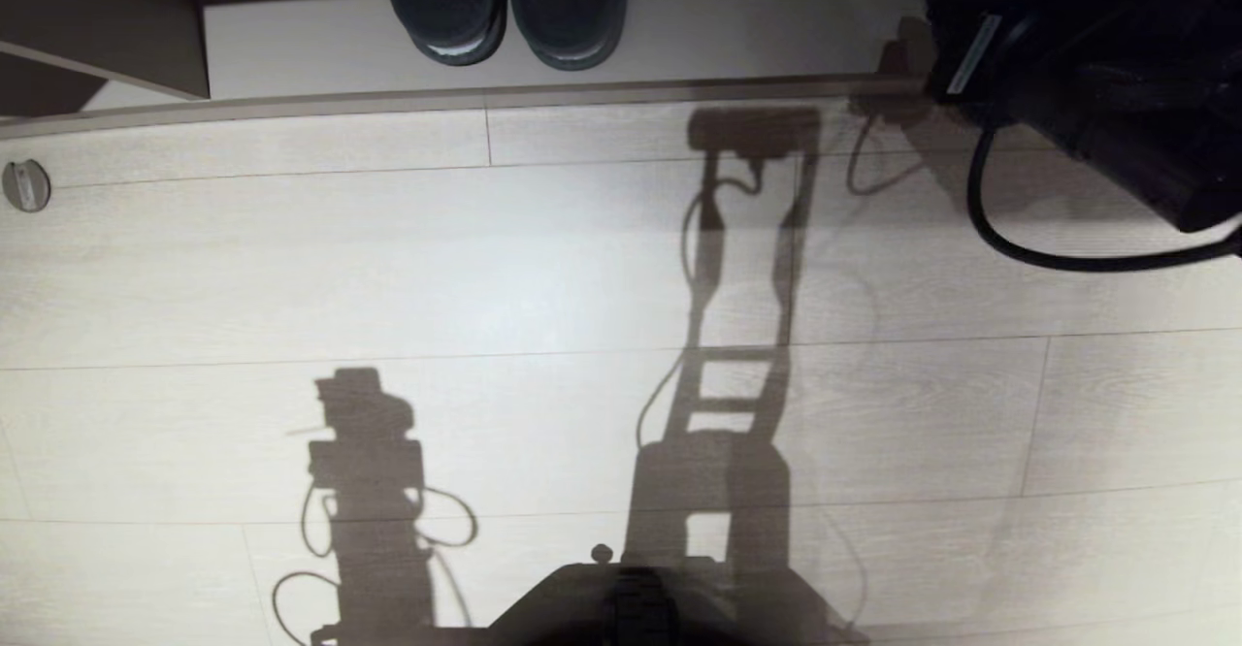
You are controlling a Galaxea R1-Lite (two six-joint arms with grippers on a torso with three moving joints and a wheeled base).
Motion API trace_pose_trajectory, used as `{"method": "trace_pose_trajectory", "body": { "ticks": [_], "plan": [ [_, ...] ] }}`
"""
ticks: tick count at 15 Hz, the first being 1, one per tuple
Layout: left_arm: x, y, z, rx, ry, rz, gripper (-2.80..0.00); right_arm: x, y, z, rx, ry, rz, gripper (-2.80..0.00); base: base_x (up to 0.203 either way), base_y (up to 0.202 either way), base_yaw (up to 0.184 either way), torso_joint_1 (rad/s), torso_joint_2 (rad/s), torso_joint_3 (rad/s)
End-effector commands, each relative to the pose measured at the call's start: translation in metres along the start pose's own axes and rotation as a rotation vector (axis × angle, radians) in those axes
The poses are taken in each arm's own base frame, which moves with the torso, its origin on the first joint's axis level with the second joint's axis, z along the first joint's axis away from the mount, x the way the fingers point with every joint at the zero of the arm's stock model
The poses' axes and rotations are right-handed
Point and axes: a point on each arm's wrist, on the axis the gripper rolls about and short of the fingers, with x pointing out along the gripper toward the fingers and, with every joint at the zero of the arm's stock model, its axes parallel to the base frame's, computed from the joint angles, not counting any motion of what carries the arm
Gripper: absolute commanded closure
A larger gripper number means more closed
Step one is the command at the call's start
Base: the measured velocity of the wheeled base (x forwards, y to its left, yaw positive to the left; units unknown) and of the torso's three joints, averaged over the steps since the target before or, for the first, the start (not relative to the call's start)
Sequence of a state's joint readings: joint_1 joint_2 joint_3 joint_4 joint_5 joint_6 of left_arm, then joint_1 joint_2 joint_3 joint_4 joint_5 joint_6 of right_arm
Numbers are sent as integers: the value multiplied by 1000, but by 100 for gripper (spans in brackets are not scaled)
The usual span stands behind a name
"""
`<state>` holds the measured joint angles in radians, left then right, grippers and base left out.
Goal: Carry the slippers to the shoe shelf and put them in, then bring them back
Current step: Place the slippers into the shoe cabinet, then pick up the slippers in the shoe cabinet
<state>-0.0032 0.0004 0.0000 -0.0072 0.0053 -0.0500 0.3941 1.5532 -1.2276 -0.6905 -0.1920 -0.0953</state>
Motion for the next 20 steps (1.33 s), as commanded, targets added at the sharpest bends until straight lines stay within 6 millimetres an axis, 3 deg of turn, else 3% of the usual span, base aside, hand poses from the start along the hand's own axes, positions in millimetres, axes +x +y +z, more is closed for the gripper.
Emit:
{"method": "trace_pose_trajectory", "body": {
  "ticks": [1, 7, 12, 17, 20],
  "plan": [
    [0, 0, 0, -1, -2, 1, 0, -35, -7, 17, -1, -38, 20, 0, 0, 0, 0, 0, 0, 0],
    [0, 0, 0, 5, -2, 4, 0, -153, -30, 29, -15, -62, 81, 0, 0, 0, 0, 0, 0, 0],
    [0, 0, 0, 4, -4, 2, 0, -250, -50, 24, -22, -37, 60, 0, 0, 0, 0, 0, 0, 0],
    [0, 0, 0, 3, -4, 1, 0, -317, -53, -4, -93, -53, -85, 0, 0, 0, 0, 0, 0, 0],
    [0, 0, 0, 4, -2, 1, 0, -331, -50, -32, -118, 42, -124, 0, 0, 0, 0, 0, 0, 0]
  ]
}}
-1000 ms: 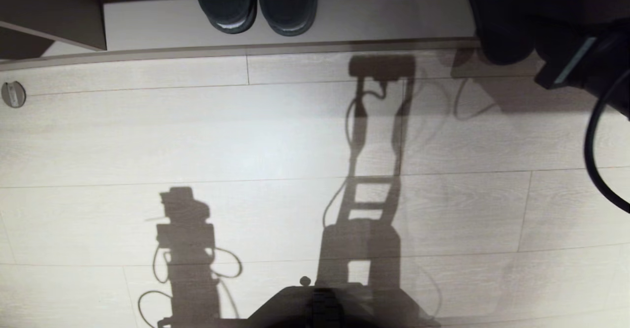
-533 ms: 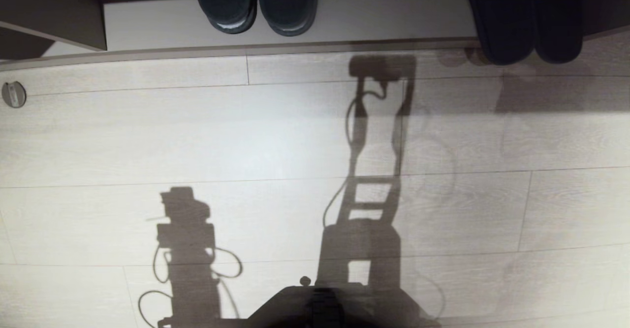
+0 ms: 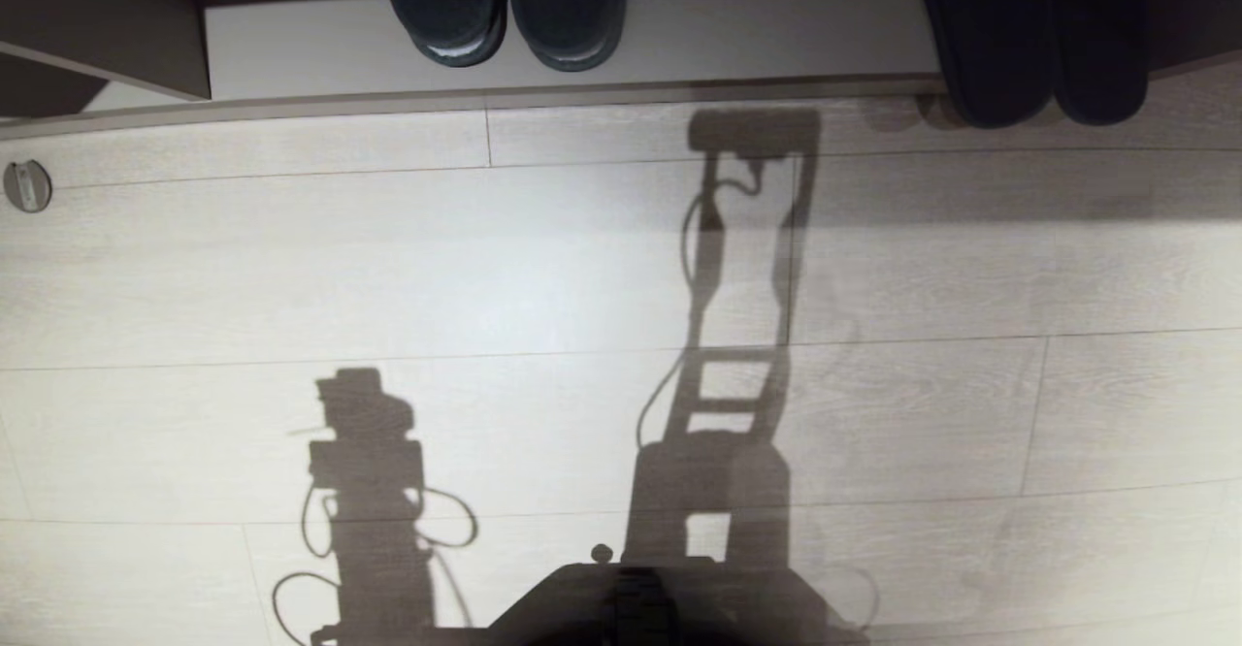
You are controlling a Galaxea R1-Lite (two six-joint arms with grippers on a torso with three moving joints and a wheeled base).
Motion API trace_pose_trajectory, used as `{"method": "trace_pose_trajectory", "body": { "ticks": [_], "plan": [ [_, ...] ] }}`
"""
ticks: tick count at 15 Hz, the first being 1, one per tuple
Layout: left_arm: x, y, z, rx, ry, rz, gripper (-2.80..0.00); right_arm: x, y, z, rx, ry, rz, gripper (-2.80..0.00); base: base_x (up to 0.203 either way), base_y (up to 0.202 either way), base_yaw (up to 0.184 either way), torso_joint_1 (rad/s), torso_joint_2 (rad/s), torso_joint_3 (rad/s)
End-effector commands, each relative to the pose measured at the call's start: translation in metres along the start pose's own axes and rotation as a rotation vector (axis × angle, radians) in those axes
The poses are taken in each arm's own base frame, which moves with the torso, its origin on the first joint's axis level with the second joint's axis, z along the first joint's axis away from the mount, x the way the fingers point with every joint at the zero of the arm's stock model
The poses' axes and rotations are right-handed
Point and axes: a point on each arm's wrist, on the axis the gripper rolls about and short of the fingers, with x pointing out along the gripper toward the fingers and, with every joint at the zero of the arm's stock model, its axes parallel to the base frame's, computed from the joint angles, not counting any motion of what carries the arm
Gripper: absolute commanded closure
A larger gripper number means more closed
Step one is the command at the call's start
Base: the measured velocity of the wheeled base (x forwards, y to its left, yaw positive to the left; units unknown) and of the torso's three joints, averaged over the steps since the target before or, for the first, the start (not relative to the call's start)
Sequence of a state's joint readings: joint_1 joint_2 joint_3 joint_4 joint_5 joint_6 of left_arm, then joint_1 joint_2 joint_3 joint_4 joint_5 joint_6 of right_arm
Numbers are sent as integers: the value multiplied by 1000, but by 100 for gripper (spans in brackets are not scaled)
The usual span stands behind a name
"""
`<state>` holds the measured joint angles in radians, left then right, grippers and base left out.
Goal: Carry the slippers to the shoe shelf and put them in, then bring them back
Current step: Pick up the slippers in the shoe cabinet
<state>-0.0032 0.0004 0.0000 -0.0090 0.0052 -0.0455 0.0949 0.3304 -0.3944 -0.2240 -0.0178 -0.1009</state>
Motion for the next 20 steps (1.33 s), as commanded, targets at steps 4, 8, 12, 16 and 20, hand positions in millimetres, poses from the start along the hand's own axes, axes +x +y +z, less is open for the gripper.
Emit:
{"method": "trace_pose_trajectory", "body": {
  "ticks": [4, 8, 12, 16, 20],
  "plan": [
    [0, 0, 0, 1, -1, 1, 0, -18, 7, -67, -15, 129, -37, 0, 0, 0, 0, 0, 0, 0],
    [0, 0, -1, -4, 1, 0, 0, -33, 13, -108, -3, 181, -8, 0, 0, 0, 0, 0, 0, 0],
    [0, 0, 0, -4, 0, 0, 0, -46, 15, -128, 8, 280, -13, 0, 0, 0, 0, 0, 0, 0],
    [0, 0, 0, -5, -1, 4, 0, -45, 15, -128, 7, 284, -14, 0, 0, 0, 0, 0, 0, 0],
    [0, 0, 0, -4, -1, 4, 0, -45, 15, -128, 11, 286, -15, 0, 0, 0, 0, 0, 0, 0]
  ]
}}
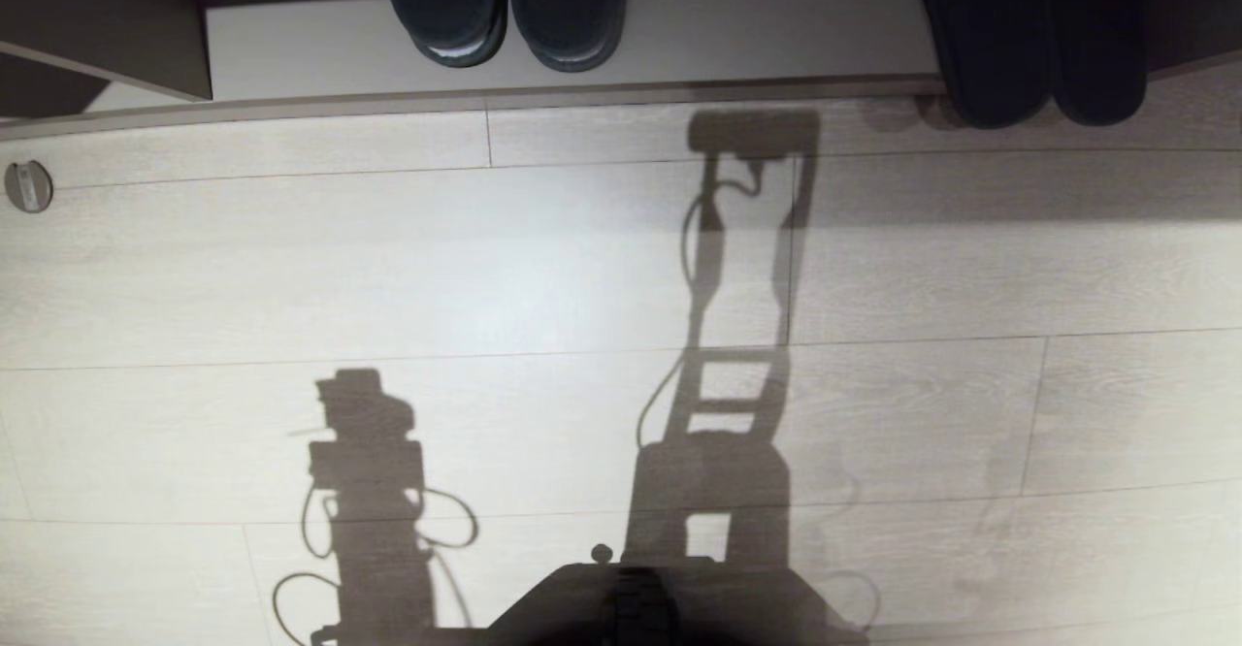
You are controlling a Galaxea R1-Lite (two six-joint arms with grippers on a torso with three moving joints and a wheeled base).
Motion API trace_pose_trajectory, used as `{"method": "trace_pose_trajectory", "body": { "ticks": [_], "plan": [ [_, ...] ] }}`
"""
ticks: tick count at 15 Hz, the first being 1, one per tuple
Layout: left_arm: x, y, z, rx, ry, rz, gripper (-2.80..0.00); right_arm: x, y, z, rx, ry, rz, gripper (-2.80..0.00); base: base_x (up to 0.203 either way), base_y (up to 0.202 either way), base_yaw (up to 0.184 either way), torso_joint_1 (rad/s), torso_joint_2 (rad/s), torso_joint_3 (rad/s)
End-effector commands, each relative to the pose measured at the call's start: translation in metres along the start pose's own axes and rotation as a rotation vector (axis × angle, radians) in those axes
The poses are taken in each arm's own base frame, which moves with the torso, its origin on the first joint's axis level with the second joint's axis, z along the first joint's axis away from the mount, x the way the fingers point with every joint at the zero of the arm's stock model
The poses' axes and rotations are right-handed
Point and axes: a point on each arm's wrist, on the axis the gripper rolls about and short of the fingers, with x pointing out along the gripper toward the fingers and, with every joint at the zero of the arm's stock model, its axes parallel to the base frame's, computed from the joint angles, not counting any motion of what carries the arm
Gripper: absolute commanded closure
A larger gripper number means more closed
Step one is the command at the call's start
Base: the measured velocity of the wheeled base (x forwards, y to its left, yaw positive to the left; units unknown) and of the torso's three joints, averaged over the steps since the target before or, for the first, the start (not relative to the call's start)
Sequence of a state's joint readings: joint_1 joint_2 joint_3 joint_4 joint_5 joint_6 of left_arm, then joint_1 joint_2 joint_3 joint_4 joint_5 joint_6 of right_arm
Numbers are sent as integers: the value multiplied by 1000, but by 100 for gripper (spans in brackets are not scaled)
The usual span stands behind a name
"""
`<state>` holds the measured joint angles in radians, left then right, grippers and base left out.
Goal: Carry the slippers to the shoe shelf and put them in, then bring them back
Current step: Pick up the slippers in the shoe cabinet
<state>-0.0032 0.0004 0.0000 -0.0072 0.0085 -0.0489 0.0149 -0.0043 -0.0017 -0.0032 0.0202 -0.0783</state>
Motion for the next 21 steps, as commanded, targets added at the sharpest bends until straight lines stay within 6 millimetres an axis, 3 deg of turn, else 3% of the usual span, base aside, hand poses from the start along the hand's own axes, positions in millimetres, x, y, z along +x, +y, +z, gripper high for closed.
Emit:
{"method": "trace_pose_trajectory", "body": {
  "ticks": [1, 10, 21],
  "plan": [
    [0, 0, 0, -2, -2, 1, 0, 0, 0, 1, -2, 2, 0, 0, 0, 0, 0, 0, 0, 0],
    [0, 0, 0, -5, -1, 2, 0, 0, 0, 0, 1, 3, 2, 0, 0, 0, 0, 1, 0, 17],
    [0, 0, 0, -8, -2, 1, 0, 0, 0, 0, 2, 3, 2, 0, 0, 0, 0, 2, 3, 195]
  ]
}}
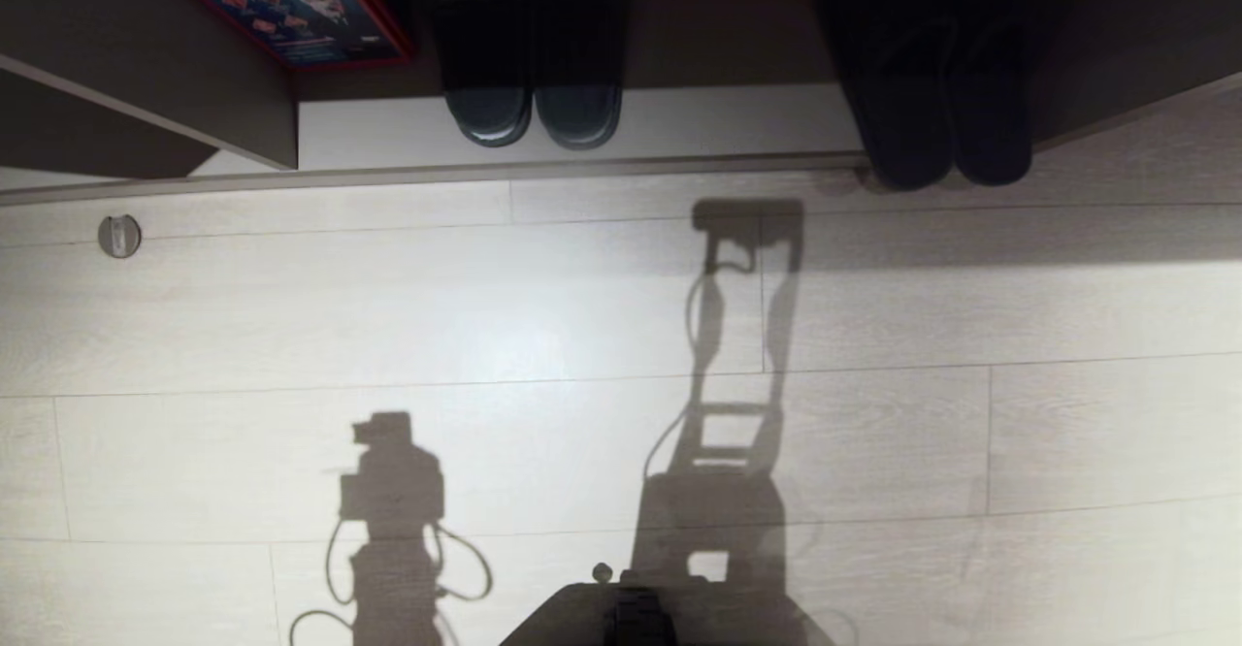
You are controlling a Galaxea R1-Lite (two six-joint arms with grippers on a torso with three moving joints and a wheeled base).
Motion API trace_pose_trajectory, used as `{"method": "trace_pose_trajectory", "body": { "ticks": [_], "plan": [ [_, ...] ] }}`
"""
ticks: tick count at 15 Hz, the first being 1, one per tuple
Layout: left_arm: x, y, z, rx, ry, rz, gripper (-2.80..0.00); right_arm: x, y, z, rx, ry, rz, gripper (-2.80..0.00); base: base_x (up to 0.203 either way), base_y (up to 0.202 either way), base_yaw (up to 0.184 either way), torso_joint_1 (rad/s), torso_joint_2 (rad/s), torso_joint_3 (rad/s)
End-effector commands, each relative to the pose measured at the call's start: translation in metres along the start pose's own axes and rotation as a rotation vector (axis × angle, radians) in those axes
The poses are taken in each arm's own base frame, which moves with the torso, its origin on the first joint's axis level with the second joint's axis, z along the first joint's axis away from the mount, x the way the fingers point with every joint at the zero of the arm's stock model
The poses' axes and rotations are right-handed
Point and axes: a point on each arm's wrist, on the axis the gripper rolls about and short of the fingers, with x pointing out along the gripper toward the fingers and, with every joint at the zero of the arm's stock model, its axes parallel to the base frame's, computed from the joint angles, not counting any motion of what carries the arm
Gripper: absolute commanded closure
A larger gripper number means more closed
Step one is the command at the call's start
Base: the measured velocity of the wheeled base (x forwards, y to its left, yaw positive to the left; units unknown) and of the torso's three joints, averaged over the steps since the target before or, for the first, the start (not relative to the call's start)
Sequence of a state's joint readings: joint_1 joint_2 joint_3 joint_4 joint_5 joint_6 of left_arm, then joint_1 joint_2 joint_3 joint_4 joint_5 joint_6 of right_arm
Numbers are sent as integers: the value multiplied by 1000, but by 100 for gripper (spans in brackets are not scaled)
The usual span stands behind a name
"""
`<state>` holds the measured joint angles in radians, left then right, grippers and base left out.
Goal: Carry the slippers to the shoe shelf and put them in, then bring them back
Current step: Pick up the slippers in the shoe cabinet
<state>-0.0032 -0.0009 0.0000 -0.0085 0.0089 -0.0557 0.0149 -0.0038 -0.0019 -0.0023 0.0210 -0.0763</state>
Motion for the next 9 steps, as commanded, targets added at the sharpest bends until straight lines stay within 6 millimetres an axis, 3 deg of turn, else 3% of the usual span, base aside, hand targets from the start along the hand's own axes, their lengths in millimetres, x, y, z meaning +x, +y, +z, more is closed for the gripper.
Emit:
{"method": "trace_pose_trajectory", "body": {
  "ticks": [1, 9],
  "plan": [
    [0, 0, 0, -1, 0, 0, 0, 0, 0, 0, 0, 3, 1, 0, 0, 0, 0, -6, 2, 212],
    [0, 0, 0, -4, 0, 0, 0, 0, 0, 0, 0, 3, 1, 0, 0, 0, 0, 3, 3, 200]
  ]
}}
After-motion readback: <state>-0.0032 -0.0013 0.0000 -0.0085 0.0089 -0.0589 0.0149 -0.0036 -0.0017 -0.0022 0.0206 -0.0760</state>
